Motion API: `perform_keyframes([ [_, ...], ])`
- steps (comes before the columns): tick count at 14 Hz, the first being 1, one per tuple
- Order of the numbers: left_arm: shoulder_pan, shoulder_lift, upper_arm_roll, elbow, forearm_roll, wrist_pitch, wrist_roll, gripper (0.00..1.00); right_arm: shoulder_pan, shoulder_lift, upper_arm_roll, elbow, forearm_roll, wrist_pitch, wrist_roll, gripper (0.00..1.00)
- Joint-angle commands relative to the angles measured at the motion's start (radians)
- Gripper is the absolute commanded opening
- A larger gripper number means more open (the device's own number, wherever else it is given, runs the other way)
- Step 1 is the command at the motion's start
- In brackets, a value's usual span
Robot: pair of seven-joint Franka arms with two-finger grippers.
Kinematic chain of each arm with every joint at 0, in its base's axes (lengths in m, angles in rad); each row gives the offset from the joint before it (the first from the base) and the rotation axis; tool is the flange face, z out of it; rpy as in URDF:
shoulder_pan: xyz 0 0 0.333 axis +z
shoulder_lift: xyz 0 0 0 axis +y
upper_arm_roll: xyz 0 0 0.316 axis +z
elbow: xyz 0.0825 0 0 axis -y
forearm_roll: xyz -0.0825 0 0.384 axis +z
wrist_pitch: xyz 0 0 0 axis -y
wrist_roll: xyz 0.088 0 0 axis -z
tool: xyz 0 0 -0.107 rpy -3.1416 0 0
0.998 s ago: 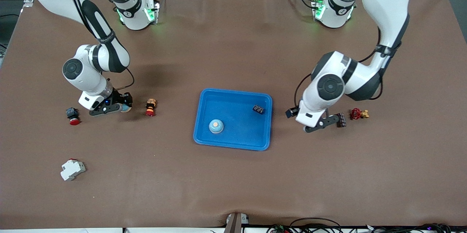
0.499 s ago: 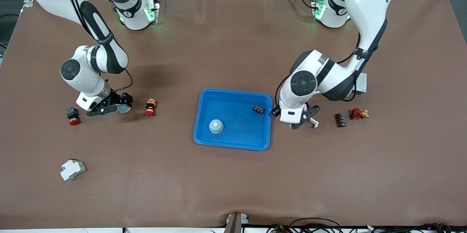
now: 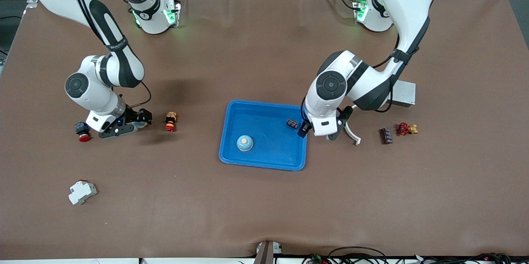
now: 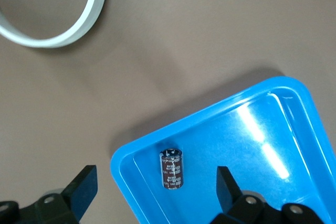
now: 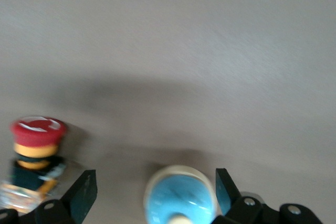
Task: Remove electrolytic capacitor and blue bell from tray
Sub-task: 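Release the bell near the red buttons while the left gripper returns to the tray, then grasp the second bell with the right gripper while the left gripper grasps the capacitor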
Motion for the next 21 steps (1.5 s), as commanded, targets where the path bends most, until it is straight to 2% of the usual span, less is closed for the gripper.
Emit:
perform_keyframes([
  [1,-0.021,0.032,0.001,0.022,-0.011,0.003,-0.044,1.00,0.087,-0.007,0.001,0.026,0.020,-0.024,0.150,1.00],
  [4,-0.053,0.049,0.002,0.022,-0.008,0.015,-0.046,1.00,0.183,-0.004,0.001,0.068,0.020,-0.061,0.327,1.00],
  [8,-0.090,0.084,0.004,0.020,0.001,0.133,-0.107,1.00,0.355,0.014,0.001,0.146,0.020,-0.099,0.646,1.00],
  [13,-0.091,0.162,0.010,0.022,0.061,0.173,-0.115,1.00,0.478,0.133,0.001,0.307,0.019,-0.102,0.914,1.00],
  [17,-0.091,0.185,0.015,0.023,0.067,0.206,-0.113,1.00,0.564,0.273,-0.007,0.518,-0.007,-0.212,1.125,1.00],
  [21,-0.091,0.221,0.035,0.037,0.067,0.252,-0.110,1.00,0.595,0.390,-0.006,0.736,-0.133,-0.369,1.323,1.00],
])
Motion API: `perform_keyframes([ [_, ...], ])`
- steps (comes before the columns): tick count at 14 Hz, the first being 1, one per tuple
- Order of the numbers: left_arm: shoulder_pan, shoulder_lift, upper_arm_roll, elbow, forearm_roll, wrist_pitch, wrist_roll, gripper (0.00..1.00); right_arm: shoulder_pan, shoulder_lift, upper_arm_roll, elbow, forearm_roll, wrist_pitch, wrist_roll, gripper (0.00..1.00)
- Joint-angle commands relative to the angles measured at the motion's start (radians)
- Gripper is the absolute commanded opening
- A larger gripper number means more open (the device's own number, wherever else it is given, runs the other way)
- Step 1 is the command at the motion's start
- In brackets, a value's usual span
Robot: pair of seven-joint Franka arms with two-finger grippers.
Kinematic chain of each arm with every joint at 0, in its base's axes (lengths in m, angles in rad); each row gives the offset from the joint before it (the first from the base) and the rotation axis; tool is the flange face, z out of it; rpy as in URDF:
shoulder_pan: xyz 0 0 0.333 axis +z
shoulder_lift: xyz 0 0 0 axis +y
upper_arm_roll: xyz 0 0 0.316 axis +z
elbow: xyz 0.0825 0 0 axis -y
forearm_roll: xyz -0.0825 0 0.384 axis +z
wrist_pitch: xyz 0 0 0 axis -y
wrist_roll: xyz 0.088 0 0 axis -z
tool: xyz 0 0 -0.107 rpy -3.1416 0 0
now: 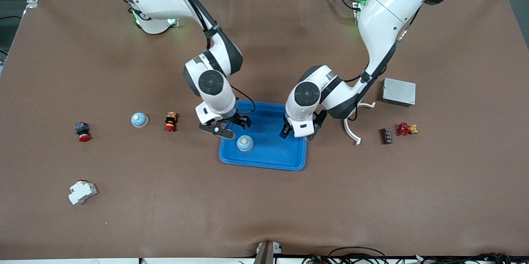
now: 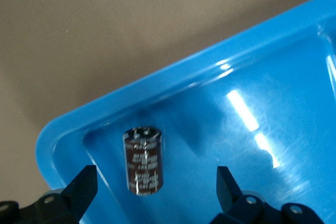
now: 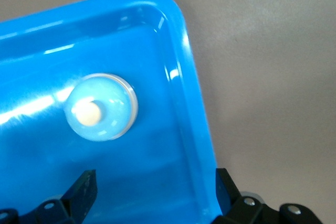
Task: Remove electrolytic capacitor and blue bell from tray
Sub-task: 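Grasp the second bell with the right gripper while the left gripper grasps the capacitor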
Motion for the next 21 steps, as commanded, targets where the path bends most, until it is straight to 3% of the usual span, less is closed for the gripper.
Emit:
perform_keyframes([
  [1,-0.005,0.044,0.006,0.040,0.027,0.029,-0.014,1.00,0.023,0.096,-0.014,0.154,-0.054,-0.071,0.098,1.00],
  [8,-0.018,0.072,0.006,0.051,0.037,0.031,-0.015,1.00,0.023,0.212,-0.014,0.291,-0.057,-0.070,0.150,1.00],
  [9,-0.017,0.070,0.006,0.051,0.039,0.031,-0.015,0.68,0.021,0.217,-0.015,0.297,-0.057,-0.070,0.150,1.00],
  [10,-0.015,0.070,0.006,0.051,0.039,0.031,-0.011,0.45,0.020,0.223,-0.015,0.300,-0.057,-0.070,0.150,1.00],
  [11,-0.014,0.070,0.007,0.051,0.039,0.031,-0.009,0.38,0.015,0.231,-0.015,0.311,-0.057,-0.070,0.150,1.00],
  [13,-0.009,0.067,0.006,0.052,0.037,0.031,-0.009,0.10,0.012,0.248,-0.015,0.337,-0.057,-0.070,0.150,1.00],
  [14,-0.006,0.064,0.006,0.052,0.037,0.031,-0.009,0.01,0.011,0.255,-0.015,0.346,-0.057,-0.070,0.150,1.00],
  [21,0.000,0.004,0.006,0.052,0.039,-0.010,-0.018,0.00,0.006,0.277,-0.017,0.368,-0.058,-0.068,0.150,1.00],
])
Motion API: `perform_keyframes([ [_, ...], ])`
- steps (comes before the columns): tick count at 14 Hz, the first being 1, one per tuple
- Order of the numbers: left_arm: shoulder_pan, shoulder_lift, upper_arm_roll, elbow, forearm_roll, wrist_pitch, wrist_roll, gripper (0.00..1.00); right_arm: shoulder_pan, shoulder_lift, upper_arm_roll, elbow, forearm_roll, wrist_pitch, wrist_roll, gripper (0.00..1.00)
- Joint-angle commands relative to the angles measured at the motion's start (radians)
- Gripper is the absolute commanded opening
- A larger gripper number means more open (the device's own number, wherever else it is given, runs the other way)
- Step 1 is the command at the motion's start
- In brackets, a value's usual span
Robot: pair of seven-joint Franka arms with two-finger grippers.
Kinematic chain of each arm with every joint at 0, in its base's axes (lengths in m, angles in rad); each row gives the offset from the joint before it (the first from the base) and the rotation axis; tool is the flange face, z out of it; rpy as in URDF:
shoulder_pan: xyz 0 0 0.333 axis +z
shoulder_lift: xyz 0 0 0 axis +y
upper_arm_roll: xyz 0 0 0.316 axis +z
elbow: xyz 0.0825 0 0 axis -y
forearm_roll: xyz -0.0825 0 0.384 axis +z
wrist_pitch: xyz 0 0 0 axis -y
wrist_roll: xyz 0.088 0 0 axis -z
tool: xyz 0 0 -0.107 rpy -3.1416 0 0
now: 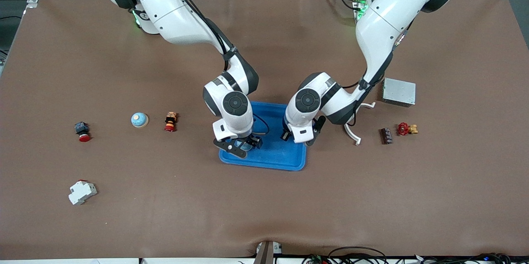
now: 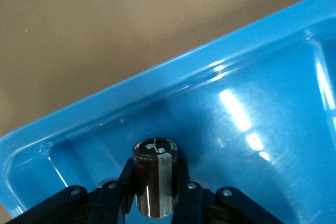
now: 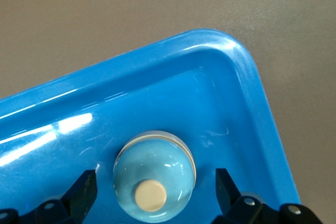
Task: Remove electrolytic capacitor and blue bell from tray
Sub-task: 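Grasp the second bell with the right gripper while the left gripper grasps the capacitor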
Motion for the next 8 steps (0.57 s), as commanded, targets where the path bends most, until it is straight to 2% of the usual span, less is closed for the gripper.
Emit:
perform_keyframes([
  [1,0.004,-0.085,-0.001,-0.005,0.030,-0.093,-0.017,0.00,-0.005,0.025,0.004,0.044,-0.018,-0.018,0.024,0.96],
  [3,0.010,-0.157,-0.002,0.003,0.030,-0.191,-0.005,0.00,-0.003,0.025,0.004,0.044,-0.018,-0.018,0.025,0.57],
  [5,0.045,-0.219,-0.008,0.003,0.014,-0.276,0.062,0.00,-0.002,0.023,0.004,0.044,-0.015,-0.018,0.033,0.00],
  [8,0.136,-0.288,-0.013,-0.018,-0.063,-0.370,0.291,0.00,-0.003,0.017,0.004,0.044,-0.015,-0.021,0.065,0.00],
])
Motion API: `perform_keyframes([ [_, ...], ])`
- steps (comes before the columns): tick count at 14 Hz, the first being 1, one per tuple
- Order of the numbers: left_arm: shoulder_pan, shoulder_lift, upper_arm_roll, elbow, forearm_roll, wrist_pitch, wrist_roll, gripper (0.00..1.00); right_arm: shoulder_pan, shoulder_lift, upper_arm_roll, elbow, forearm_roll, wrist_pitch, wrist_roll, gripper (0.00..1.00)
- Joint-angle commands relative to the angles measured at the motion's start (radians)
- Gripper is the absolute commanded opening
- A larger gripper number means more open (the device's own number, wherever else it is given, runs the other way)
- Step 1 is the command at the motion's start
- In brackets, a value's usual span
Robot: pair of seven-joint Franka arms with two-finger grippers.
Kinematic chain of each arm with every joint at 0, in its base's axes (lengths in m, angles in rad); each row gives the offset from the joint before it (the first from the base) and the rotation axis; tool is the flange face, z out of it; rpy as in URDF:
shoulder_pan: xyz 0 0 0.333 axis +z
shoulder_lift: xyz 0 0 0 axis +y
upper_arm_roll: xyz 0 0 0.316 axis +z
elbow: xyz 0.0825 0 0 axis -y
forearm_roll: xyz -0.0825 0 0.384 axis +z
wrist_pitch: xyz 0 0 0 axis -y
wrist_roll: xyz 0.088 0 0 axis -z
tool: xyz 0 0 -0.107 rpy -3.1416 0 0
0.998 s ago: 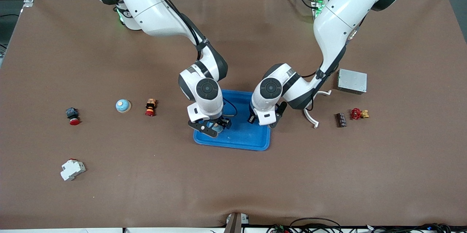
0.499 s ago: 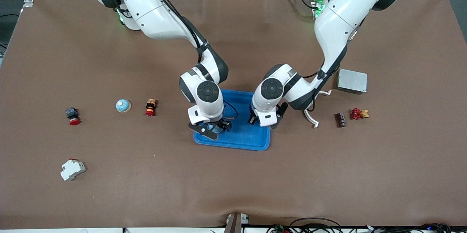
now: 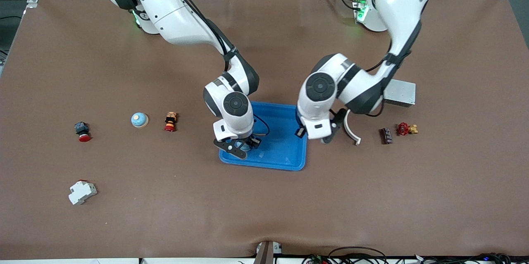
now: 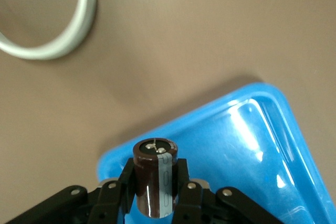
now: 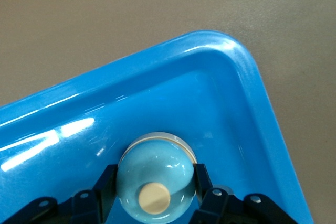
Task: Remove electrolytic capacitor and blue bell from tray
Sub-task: 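Grasp the second bell with the right gripper while the left gripper grasps the capacitor, then carry the bell off the tray while the left gripper carries the capacitor away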
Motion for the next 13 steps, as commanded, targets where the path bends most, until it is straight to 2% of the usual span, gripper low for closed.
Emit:
perform_keyframes([
  [1,0.098,-0.076,-0.009,-0.065,-0.041,-0.053,0.190,0.00,-0.006,0.005,0.006,0.032,-0.009,-0.025,0.023,0.00],
  [6,0.300,-0.185,-0.034,-0.176,-0.044,-0.062,0.535,0.00,-0.048,-0.035,0.021,0.044,0.014,-0.176,-0.037,0.00],
  [9,0.487,-0.190,-0.095,-0.210,-0.082,-0.073,0.790,0.00,-0.134,-0.089,0.050,0.044,0.140,-0.245,-0.210,0.00],
  [13,0.682,-0.196,-0.146,-0.282,-0.079,-0.073,1.138,0.00,-0.209,-0.187,0.040,0.016,0.154,-0.389,-0.486,0.00],
])
